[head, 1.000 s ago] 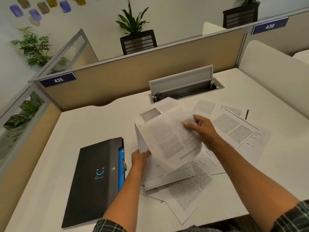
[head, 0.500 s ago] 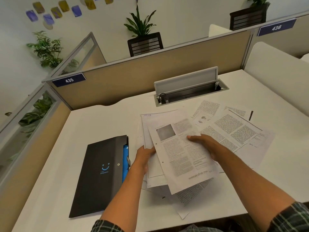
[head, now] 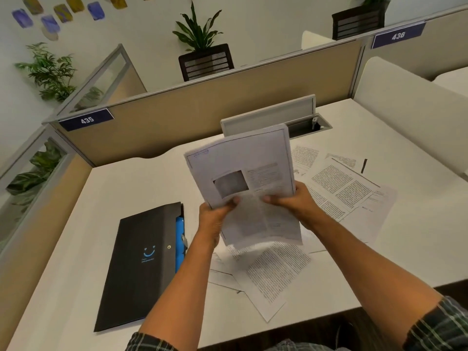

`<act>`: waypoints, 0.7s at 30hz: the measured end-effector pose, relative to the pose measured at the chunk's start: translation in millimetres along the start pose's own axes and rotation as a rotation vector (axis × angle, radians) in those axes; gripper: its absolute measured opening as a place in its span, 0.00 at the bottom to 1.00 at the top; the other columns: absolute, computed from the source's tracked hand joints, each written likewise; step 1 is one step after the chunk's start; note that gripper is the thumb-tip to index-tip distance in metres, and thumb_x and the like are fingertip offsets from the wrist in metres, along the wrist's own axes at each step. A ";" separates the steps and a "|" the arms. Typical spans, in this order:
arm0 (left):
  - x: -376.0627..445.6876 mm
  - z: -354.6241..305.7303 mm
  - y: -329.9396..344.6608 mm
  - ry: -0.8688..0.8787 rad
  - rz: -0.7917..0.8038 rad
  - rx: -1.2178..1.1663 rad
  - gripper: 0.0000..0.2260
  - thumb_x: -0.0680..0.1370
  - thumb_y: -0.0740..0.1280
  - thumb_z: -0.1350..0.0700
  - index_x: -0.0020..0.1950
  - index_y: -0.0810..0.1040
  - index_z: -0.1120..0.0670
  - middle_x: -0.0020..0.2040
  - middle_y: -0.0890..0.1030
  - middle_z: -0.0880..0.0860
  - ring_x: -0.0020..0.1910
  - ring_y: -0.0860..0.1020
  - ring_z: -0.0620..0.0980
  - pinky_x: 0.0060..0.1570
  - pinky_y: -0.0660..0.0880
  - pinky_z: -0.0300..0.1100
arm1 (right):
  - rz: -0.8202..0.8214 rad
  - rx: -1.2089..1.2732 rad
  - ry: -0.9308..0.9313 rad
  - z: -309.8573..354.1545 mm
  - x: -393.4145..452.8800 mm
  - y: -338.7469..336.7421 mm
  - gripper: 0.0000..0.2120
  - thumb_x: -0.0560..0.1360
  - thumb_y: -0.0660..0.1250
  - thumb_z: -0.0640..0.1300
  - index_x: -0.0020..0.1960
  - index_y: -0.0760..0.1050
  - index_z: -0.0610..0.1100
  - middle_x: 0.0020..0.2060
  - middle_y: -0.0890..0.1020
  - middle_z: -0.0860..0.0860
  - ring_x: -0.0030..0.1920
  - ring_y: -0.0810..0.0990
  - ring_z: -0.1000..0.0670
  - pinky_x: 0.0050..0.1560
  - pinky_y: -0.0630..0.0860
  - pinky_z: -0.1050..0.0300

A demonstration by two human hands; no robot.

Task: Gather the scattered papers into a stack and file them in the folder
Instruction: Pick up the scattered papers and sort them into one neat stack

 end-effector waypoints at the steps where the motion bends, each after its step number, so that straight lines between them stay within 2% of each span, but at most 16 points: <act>1: 0.9 -5.5 1.1 0.027 0.005 0.027 0.29 0.61 0.81 0.45 0.59 0.82 0.53 0.52 0.86 0.53 0.51 0.84 0.52 0.46 0.82 0.46 | 0.001 -0.012 -0.025 4.8 -0.3 0.4 0.17 0.67 0.82 0.47 0.54 0.85 0.56 0.52 0.87 0.53 0.51 0.87 0.50 0.46 0.84 0.58; 4: -0.4 -7.0 0.8 0.065 0.066 0.112 0.24 0.63 0.80 0.44 0.57 0.82 0.46 0.51 0.85 0.50 0.50 0.84 0.51 0.45 0.83 0.45 | 0.032 -0.064 -0.067 5.9 -5.2 -1.7 0.16 0.66 0.81 0.51 0.52 0.85 0.61 0.51 0.87 0.54 0.52 0.86 0.51 0.46 0.84 0.57; 7: -7.7 9.4 -3.3 0.029 0.115 0.166 0.20 0.61 0.82 0.45 0.51 0.84 0.39 0.50 0.86 0.46 0.49 0.84 0.46 0.42 0.83 0.42 | 0.024 -0.039 -0.026 -17.2 -13.8 -9.9 0.18 0.65 0.83 0.48 0.54 0.85 0.56 0.52 0.87 0.49 0.54 0.86 0.47 0.49 0.85 0.50; 9: -11.0 24.8 -5.4 -0.032 0.111 0.185 0.20 0.63 0.83 0.48 0.52 0.83 0.43 0.50 0.86 0.47 0.50 0.84 0.48 0.45 0.84 0.46 | -0.012 -0.014 0.029 -35.2 -19.5 -14.1 0.18 0.64 0.84 0.48 0.53 0.86 0.56 0.52 0.87 0.50 0.54 0.87 0.48 0.48 0.85 0.50; 12: -11.9 33.8 -2.7 -0.071 0.103 0.212 0.19 0.65 0.80 0.48 0.53 0.81 0.42 0.50 0.85 0.44 0.51 0.82 0.45 0.42 0.82 0.38 | -0.040 -0.011 0.106 -51.2 -22.3 -15.3 0.19 0.62 0.84 0.56 0.52 0.85 0.60 0.51 0.88 0.53 0.52 0.87 0.50 0.46 0.85 0.55; 14: -9.1 31.7 1.0 -0.079 0.098 0.213 0.16 0.67 0.79 0.47 0.53 0.81 0.43 0.49 0.85 0.42 0.48 0.82 0.43 0.39 0.81 0.35 | -0.027 -0.036 0.129 -56.4 -19.0 -16.8 0.20 0.64 0.83 0.58 0.55 0.85 0.58 0.52 0.88 0.53 0.54 0.87 0.50 0.48 0.85 0.55; 16: -3.9 28.2 5.1 -0.080 0.103 0.209 0.18 0.67 0.78 0.44 0.54 0.81 0.45 0.48 0.86 0.44 0.48 0.83 0.43 0.40 0.81 0.37 | 0.004 -0.070 0.145 -59.7 -15.0 -21.1 0.23 0.68 0.82 0.56 0.61 0.83 0.54 0.55 0.87 0.53 0.56 0.86 0.49 0.54 0.84 0.50; 18: 1.8 24.5 7.8 -0.092 0.088 0.215 0.20 0.67 0.77 0.42 0.55 0.82 0.49 0.49 0.86 0.48 0.48 0.84 0.47 0.43 0.82 0.41 | 0.031 -0.171 0.153 -61.8 -13.9 -30.4 0.28 0.69 0.81 0.57 0.66 0.78 0.54 0.59 0.85 0.55 0.59 0.84 0.51 0.58 0.82 0.49; 20: 7.5 22.9 6.6 -0.096 0.063 0.212 0.18 0.67 0.77 0.41 0.51 0.83 0.50 0.46 0.87 0.49 0.45 0.86 0.48 0.42 0.83 0.41 | 0.001 -0.411 0.184 -67.5 -14.9 -46.3 0.36 0.67 0.80 0.62 0.71 0.72 0.55 0.63 0.82 0.57 0.62 0.81 0.52 0.59 0.79 0.50; 21: 10.3 23.6 4.3 -0.098 0.049 0.213 0.16 0.68 0.77 0.42 0.50 0.83 0.50 0.45 0.87 0.50 0.43 0.86 0.48 0.41 0.83 0.41 | -0.037 -0.579 0.219 -72.8 -16.0 -56.3 0.40 0.66 0.81 0.63 0.73 0.69 0.54 0.66 0.79 0.55 0.64 0.79 0.51 0.61 0.77 0.48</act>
Point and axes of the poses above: each hand's wrist, its own x-axis towards the middle knuckle, its own y-axis out of the palm, z = x × y, the point moved 5 cm from there along x, towards the middle knuckle
